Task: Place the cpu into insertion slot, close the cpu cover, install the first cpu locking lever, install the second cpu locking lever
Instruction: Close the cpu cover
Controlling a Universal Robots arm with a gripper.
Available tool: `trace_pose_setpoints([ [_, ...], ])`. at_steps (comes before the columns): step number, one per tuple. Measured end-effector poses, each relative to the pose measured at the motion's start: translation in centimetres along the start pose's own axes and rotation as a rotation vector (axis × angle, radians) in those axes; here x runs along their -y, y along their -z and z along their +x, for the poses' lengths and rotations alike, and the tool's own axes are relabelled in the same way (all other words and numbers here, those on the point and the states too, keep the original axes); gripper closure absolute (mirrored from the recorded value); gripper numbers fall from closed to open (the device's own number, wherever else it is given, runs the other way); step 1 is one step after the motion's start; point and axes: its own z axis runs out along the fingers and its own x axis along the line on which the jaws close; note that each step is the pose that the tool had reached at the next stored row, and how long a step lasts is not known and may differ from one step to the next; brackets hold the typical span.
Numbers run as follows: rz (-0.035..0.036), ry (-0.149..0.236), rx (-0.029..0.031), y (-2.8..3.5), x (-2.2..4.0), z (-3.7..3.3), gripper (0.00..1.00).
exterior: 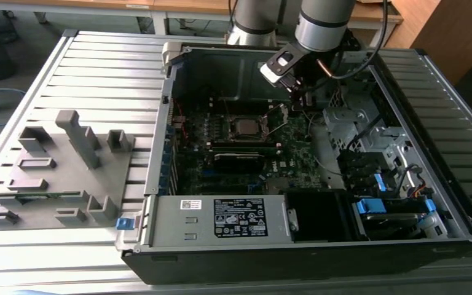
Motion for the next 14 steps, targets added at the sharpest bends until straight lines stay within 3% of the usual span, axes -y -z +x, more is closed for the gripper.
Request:
trace_pose_setpoints([
  [8, 0.0007, 0.000, -0.0002, -0.01, 0.08, 0.00, 0.90],
  [14, 0.0007, 0.000, -0.0022, 0.03, 0.97, 0.00, 0.90],
])
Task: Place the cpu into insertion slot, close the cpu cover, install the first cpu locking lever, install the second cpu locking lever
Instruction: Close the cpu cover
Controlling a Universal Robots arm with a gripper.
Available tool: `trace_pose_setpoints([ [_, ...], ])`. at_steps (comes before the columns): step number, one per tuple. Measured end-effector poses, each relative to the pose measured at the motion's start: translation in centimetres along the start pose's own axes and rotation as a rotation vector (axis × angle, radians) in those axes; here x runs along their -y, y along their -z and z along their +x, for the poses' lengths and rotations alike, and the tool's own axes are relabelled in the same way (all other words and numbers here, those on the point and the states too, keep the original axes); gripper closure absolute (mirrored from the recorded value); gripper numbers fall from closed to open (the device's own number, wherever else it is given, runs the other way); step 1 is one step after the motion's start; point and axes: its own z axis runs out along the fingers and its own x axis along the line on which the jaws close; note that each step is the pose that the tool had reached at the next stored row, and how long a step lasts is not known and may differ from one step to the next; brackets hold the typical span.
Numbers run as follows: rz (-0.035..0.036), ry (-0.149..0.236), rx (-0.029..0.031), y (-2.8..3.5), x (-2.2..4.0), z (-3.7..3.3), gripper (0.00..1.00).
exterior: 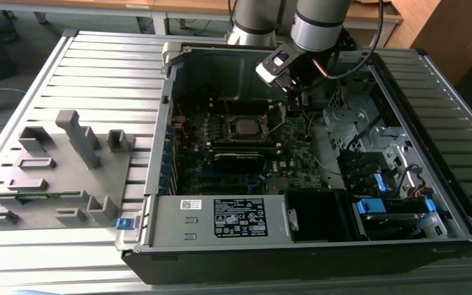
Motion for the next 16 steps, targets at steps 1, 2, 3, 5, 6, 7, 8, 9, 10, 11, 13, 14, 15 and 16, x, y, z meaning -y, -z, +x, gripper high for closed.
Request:
trace_pose_setpoints([
  [1, 0.0000, 0.000, -0.0008, 0.01, 0.22, 0.00, 0.90],
  [2, 0.0000, 0.000, -0.0019, 0.02, 0.50, 0.00, 0.90],
  [3, -0.0002, 0.000, -0.0030, 0.03, 0.82, 0.00, 0.90],
  [5, -0.0009, 0.000, -0.0065, 0.04, 1.45, 0.00, 0.90],
  [6, -0.0014, 0.000, -0.0081, 0.05, 1.78, 0.00, 0.90],
  [7, -0.0019, 0.000, -0.0094, 0.06, 2.16, 0.00, 0.90],
  [8, -0.0022, 0.000, -0.0104, 0.07, 2.51, 0.00, 0.90],
  [9, -0.0026, 0.000, -0.0114, 0.08, 2.84, 0.00, 0.90],
  [10, -0.0029, 0.000, -0.0123, 0.09, 3.16, 0.00, 0.90],
  [11, -0.0032, -0.001, -0.0132, 0.10, 3.45, 0.00, 0.90],
  [13, -0.0034, -0.001, -0.0141, 0.12, 3.91, 0.00, 0.90],
  [14, -0.0034, -0.001, -0.0143, 0.12, 4.07, 0.00, 0.90],
  [15, -0.0034, -0.001, -0.0143, 0.12, 4.10, 0.00, 0.90],
  [16, -0.0034, -0.001, -0.0143, 0.13, 4.10, 0.00, 0.90],
])
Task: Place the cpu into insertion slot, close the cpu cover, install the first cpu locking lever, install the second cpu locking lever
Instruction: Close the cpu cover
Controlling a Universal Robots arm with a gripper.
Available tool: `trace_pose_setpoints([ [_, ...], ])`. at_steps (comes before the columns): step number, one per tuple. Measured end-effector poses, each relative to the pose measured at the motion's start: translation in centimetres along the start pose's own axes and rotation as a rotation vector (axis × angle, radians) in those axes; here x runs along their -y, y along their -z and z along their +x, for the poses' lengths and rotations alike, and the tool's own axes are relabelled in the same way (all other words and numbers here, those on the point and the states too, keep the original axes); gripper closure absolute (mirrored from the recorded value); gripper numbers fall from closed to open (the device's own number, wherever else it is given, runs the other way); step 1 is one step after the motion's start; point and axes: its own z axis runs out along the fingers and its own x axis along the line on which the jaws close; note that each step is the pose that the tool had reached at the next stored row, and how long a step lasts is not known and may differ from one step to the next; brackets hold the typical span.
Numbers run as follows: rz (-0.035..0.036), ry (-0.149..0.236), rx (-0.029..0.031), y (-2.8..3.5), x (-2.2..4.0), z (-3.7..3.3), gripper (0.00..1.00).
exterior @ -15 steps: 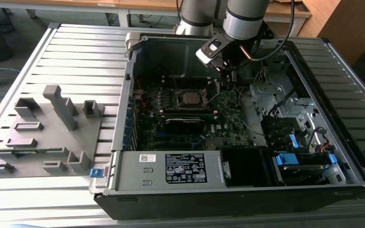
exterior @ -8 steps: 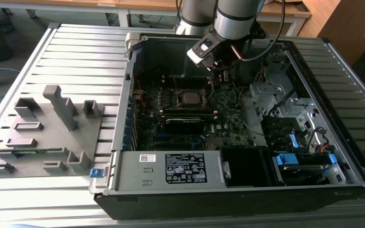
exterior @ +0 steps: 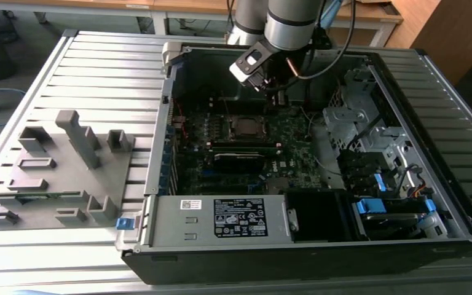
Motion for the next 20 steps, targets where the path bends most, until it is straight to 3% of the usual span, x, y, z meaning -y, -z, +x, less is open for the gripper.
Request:
trace_pose_setpoints([
  [5, 0.0002, 0.000, -0.0002, 0.00, 0.01, 0.00, 0.90],
  [6, 0.0028, 0.000, -0.0002, 0.00, 0.01, 0.00, 0.90],
  [8, 0.0214, -0.001, -0.0003, -0.03, 0.01, 0.00, 0.90],
  [9, 0.0246, -0.001, 0.0003, -0.02, 0.01, -0.01, 0.90],
  [20, 0.0269, -0.001, 0.0000, -0.03, 0.03, 0.00, 0.90],
])
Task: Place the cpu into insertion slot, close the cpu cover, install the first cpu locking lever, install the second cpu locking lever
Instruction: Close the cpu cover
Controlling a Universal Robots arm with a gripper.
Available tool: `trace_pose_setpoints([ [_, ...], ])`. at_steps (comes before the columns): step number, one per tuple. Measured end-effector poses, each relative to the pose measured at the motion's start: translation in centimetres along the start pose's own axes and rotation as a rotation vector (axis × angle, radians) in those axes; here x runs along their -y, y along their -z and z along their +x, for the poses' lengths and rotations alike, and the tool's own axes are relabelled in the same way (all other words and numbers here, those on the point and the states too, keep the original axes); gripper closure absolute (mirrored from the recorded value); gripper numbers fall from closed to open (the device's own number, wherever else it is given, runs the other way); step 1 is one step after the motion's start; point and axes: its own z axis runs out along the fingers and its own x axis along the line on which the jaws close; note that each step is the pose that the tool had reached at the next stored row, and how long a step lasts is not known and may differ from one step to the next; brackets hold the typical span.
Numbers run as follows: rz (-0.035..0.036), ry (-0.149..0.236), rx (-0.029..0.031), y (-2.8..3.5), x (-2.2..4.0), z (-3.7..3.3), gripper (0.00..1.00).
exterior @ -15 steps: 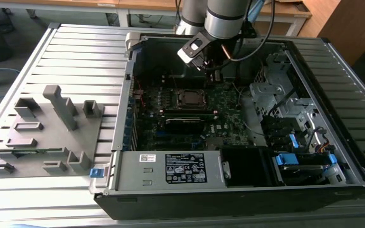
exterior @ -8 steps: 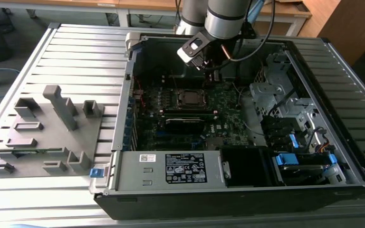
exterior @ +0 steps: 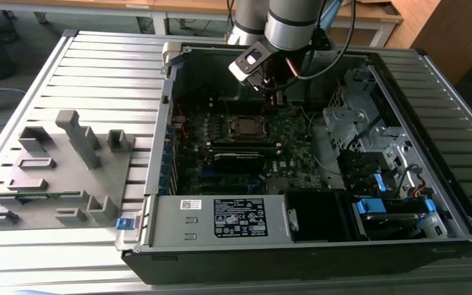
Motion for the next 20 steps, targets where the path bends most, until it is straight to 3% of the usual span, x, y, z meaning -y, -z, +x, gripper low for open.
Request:
trace_pose_setpoints([
  [3, -0.0001, 0.000, 0.0000, -0.01, 0.48, 0.00, 0.90],
  [12, -0.0001, 0.000, -0.0001, -0.15, 3.03, -0.01, 0.90],
  [17, -0.0001, 0.000, -0.0001, -0.19, 3.90, -0.01, 0.90],
  [20, 0.0000, 0.000, 0.0000, -0.19, 3.95, -0.01, 0.90],
])
